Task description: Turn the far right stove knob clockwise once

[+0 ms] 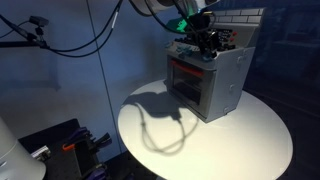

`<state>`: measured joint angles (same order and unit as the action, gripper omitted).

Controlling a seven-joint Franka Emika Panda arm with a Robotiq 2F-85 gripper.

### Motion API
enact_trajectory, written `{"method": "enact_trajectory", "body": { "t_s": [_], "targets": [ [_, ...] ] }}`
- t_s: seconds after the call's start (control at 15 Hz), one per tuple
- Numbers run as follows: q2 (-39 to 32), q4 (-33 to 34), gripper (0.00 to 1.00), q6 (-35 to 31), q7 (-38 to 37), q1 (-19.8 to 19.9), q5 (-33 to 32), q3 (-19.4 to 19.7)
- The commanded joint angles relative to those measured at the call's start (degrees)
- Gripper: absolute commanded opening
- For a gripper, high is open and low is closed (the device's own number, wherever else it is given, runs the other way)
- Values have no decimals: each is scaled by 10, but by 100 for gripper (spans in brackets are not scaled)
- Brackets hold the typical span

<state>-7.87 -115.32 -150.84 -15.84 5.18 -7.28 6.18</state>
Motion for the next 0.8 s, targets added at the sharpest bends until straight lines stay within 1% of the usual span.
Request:
{"method": "enact_trajectory", "body": {
  "t_s": [0.0,0.2,0.27,0.33,0.4,0.47,0.53,0.67,0.73],
  "targets": [
    [7,7,71,12,6,-5,1,5],
    [10,6,67,12,7,-4,2,4],
    [10,6,62,12,8,-4,3,4],
    [11,6,51,12,8,-4,3,4],
    [11,6,51,13,8,-4,4,4],
    [11,6,45,13,8,-4,5,4],
    [12,6,36,13,8,-6,6,3],
    [12,7,27,14,9,-6,7,3],
    [13,7,21,14,8,-7,7,3]
  ]
}}
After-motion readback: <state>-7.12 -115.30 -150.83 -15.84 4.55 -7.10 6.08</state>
